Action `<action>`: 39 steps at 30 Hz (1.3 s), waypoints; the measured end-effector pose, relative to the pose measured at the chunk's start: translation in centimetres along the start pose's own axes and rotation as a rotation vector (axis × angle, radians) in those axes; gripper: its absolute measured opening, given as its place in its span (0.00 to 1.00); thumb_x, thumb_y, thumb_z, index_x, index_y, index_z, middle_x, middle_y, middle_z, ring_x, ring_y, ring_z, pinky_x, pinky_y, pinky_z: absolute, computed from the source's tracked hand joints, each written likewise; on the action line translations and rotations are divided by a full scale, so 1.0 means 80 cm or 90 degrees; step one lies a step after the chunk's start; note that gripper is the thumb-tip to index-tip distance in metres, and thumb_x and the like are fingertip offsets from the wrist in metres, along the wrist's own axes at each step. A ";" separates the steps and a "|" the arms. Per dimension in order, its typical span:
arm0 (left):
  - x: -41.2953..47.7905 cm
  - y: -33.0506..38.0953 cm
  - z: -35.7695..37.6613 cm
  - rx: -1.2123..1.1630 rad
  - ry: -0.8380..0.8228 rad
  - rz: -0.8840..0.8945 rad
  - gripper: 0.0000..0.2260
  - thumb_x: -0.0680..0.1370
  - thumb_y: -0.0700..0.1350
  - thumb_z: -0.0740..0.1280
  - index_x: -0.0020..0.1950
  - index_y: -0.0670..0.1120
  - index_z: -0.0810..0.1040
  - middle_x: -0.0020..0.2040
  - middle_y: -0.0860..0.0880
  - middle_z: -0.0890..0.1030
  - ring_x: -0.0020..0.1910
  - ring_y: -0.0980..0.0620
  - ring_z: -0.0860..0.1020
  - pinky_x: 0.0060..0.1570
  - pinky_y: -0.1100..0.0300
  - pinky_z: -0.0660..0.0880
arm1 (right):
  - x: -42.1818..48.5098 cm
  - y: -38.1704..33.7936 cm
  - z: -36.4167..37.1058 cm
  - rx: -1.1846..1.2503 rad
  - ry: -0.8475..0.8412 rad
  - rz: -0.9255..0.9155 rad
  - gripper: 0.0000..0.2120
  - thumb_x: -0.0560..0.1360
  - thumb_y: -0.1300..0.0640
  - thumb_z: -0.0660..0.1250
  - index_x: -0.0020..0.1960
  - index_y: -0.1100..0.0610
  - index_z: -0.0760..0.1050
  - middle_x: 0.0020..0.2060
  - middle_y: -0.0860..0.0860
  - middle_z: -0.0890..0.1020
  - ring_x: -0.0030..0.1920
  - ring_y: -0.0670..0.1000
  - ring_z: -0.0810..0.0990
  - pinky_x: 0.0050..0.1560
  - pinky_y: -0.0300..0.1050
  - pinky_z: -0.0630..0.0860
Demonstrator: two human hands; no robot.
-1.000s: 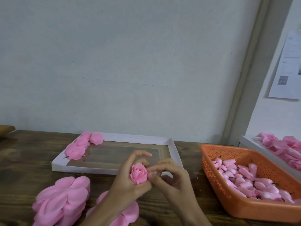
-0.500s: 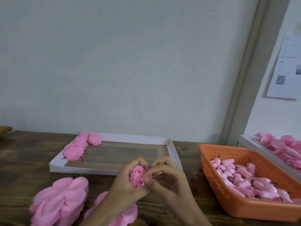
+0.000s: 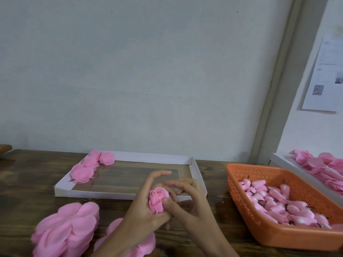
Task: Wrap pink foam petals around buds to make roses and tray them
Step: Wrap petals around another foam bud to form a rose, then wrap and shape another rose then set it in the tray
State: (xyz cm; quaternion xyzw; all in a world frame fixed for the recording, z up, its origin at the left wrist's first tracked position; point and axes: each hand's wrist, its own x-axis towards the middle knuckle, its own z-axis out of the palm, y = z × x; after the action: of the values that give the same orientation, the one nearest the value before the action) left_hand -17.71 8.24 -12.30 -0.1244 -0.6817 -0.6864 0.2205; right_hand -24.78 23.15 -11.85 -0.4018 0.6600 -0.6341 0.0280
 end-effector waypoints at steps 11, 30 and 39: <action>-0.001 -0.006 -0.005 0.041 -0.025 -0.062 0.28 0.70 0.38 0.75 0.67 0.55 0.75 0.42 0.44 0.83 0.28 0.47 0.79 0.27 0.59 0.74 | 0.001 -0.005 -0.002 0.136 0.009 0.041 0.09 0.71 0.61 0.82 0.42 0.63 0.82 0.54 0.63 0.75 0.36 0.71 0.85 0.35 0.61 0.84; 0.007 -0.022 -0.003 0.074 0.048 0.019 0.10 0.64 0.41 0.72 0.32 0.52 0.73 0.30 0.52 0.71 0.33 0.54 0.67 0.33 0.59 0.63 | -0.005 -0.015 0.000 -0.215 -0.035 -0.175 0.11 0.77 0.51 0.76 0.59 0.43 0.87 0.52 0.45 0.77 0.54 0.50 0.80 0.50 0.36 0.77; 0.005 -0.016 0.001 0.093 0.003 0.000 0.08 0.66 0.40 0.74 0.32 0.53 0.82 0.30 0.55 0.80 0.33 0.60 0.79 0.33 0.65 0.74 | -0.007 -0.014 -0.003 -0.305 -0.036 -0.228 0.07 0.79 0.52 0.75 0.56 0.44 0.87 0.53 0.48 0.75 0.55 0.47 0.79 0.51 0.36 0.76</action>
State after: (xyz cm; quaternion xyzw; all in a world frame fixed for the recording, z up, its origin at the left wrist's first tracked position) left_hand -18.65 8.24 -13.23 -0.1060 -0.7294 -0.6352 0.2306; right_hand -23.96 23.76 -11.08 -0.5246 0.7083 -0.4437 -0.1619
